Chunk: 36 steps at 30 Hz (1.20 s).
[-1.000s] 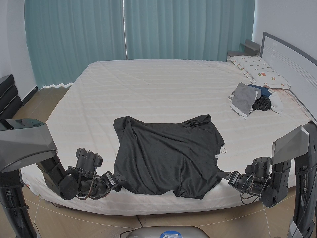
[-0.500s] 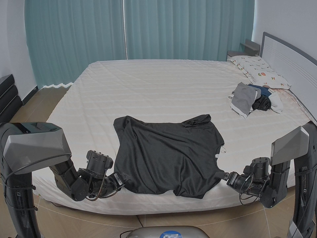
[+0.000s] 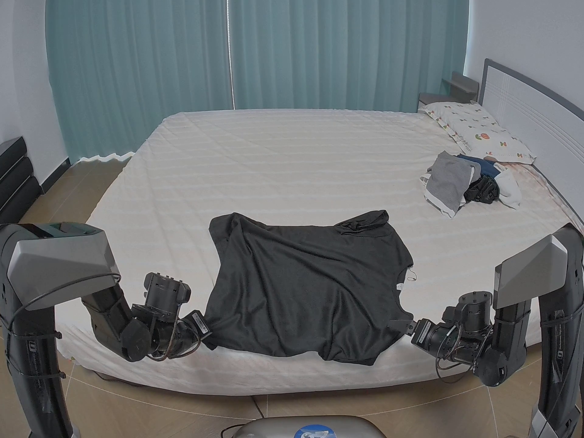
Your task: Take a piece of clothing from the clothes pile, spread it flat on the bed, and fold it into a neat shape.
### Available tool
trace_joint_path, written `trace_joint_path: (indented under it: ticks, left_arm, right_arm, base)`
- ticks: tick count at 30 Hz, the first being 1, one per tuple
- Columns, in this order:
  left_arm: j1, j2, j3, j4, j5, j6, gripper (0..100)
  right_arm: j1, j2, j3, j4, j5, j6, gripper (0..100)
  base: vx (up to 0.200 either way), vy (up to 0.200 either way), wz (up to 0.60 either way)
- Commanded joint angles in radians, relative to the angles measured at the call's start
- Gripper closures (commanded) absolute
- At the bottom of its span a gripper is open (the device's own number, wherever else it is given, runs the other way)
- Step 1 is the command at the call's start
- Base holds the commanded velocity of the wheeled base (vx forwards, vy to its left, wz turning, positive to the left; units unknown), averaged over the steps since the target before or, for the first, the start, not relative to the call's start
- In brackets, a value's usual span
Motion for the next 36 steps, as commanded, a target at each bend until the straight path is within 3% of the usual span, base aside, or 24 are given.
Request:
trace_joint_path:
  ticks: [1, 8, 13, 19, 36]
  left_arm:
    - [0.031, -0.043, 0.012, 0.002, -0.002, -0.005, 100]
    - [0.077, -0.069, 0.03, 0.0, -0.005, -0.006, 100]
    - [0.126, -0.072, -0.013, -0.041, 0.005, -0.095, 100]
    - [0.172, -0.017, -0.02, -0.112, 0.005, -0.106, 100]
    - [0.184, 0.014, -0.037, -0.118, 0.003, -0.11, 100]
  right_arm:
    - [0.009, 0.014, 0.002, -0.021, 0.0, -0.003, 0]
    - [-0.012, 0.019, -0.035, -0.024, -0.005, -0.002, 0]
    - [-0.032, 0.039, -0.07, -0.024, -0.006, -0.002, 0]
    - [-0.033, 0.042, -0.071, -0.027, -0.013, 0.003, 0]
    - [-0.027, 0.073, -0.122, -0.03, -0.031, 0.006, 0]
  base:
    - [0.0, 0.0, 0.0]
    - [0.0, 0.0, 0.0]
    - [0.0, 0.0, 0.0]
    - [0.0, 0.0, 0.0]
    - [0.0, 0.0, 0.0]
